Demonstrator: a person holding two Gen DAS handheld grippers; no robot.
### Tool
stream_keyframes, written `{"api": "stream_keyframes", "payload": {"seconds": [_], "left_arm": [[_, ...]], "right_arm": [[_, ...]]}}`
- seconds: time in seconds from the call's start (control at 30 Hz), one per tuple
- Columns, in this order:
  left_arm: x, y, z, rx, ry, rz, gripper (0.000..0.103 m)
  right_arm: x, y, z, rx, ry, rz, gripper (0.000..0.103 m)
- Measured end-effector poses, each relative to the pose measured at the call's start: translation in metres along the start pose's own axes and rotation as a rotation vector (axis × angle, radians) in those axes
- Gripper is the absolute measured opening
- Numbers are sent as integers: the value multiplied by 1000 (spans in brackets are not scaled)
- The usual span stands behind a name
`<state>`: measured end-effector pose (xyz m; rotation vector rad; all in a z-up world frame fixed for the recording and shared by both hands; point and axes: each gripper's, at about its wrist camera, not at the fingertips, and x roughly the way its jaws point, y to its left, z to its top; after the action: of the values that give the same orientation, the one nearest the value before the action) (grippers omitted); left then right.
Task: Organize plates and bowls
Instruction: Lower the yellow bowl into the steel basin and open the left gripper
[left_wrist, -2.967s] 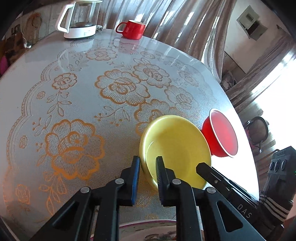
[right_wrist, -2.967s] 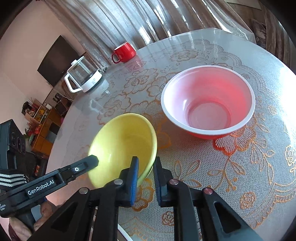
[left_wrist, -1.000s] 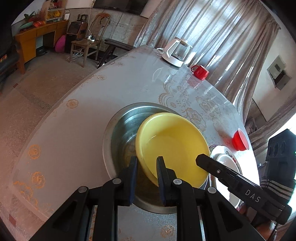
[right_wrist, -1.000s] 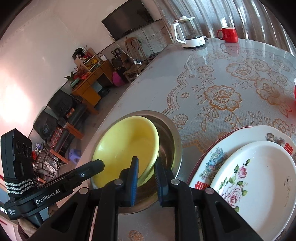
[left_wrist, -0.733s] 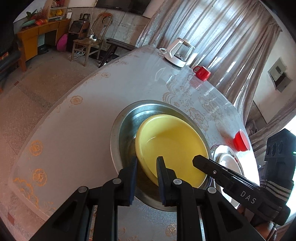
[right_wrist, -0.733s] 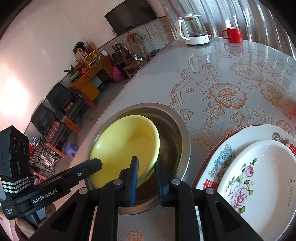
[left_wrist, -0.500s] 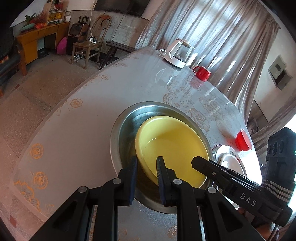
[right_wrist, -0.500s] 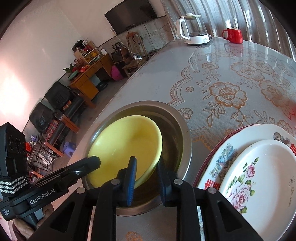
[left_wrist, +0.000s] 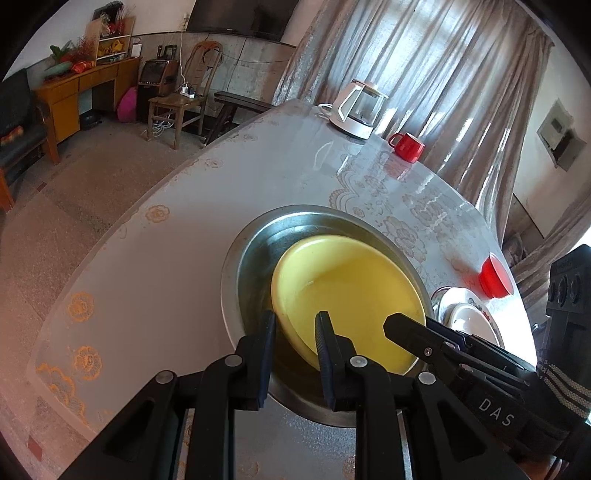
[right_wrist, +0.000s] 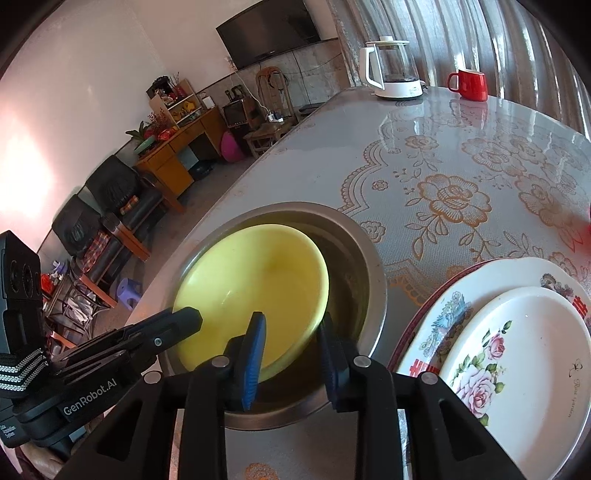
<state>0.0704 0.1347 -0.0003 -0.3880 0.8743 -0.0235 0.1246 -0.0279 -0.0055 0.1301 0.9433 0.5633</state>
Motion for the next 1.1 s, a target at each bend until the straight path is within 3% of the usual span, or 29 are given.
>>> {"api": "stream_keyframes", "payload": {"seconds": [0.73, 1.1], "left_arm": [[-2, -6, -5, 27, -27, 9, 24], [-11, -15, -9, 62, -56, 54, 25]], "right_arm": [[-2, 11, -4, -71, -17, -64, 34], [-11, 12, -9, -92, -38, -76, 36]]}}
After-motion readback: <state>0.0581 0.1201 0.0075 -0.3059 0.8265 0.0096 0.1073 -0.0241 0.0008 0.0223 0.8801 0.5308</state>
